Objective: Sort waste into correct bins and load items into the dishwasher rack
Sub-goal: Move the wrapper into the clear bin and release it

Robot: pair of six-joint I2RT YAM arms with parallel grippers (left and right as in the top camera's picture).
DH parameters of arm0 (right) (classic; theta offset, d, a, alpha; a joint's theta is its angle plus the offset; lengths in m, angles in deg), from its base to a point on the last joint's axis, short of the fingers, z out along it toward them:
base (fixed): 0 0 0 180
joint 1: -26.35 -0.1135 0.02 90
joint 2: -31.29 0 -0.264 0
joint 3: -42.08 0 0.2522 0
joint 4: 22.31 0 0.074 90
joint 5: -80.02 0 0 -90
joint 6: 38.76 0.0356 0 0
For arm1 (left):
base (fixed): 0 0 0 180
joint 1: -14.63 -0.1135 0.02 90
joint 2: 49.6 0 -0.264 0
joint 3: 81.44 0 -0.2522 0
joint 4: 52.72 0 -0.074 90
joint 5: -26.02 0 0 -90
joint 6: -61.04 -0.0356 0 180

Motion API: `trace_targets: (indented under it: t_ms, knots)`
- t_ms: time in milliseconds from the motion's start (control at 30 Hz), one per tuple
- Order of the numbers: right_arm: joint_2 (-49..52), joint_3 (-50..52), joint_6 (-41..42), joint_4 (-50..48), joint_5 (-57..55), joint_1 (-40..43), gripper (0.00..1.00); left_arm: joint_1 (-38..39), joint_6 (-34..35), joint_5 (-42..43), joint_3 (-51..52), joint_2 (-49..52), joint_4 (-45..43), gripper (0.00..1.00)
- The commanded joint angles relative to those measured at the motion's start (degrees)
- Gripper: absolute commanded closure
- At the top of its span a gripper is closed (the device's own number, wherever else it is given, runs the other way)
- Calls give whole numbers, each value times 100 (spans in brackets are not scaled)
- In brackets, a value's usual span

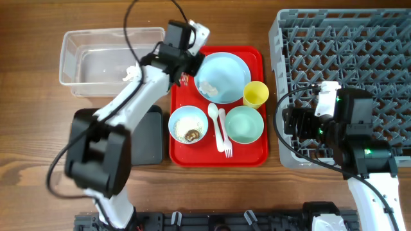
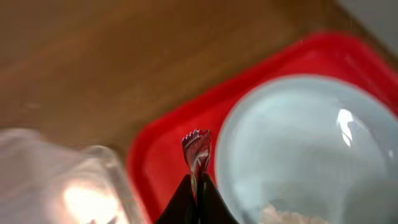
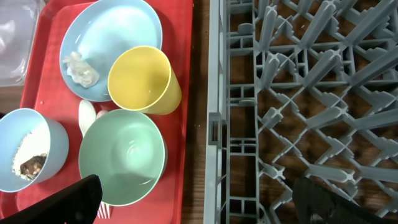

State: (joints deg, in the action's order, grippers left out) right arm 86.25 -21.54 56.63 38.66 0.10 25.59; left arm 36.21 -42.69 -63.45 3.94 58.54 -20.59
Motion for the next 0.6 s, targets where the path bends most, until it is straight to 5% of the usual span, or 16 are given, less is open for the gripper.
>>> trace_targets:
  t_ms: [0, 133, 367, 567]
  knots:
    - [-4, -136, 59, 2, 22, -2, 0, -420, 610, -581, -26, -627, 2, 96]
    - [-4, -136, 63, 2, 24, -2, 0, -1080, 1687, -579, -26, -713, 31, 96]
    - [-4, -136, 63, 2, 26, -2, 0, -2330, 5637, -581, -26, -341, 466, 96]
    - [-4, -136, 61, 2, 24, -2, 0, -2396, 6113, -1014, -26, -273, 457, 96]
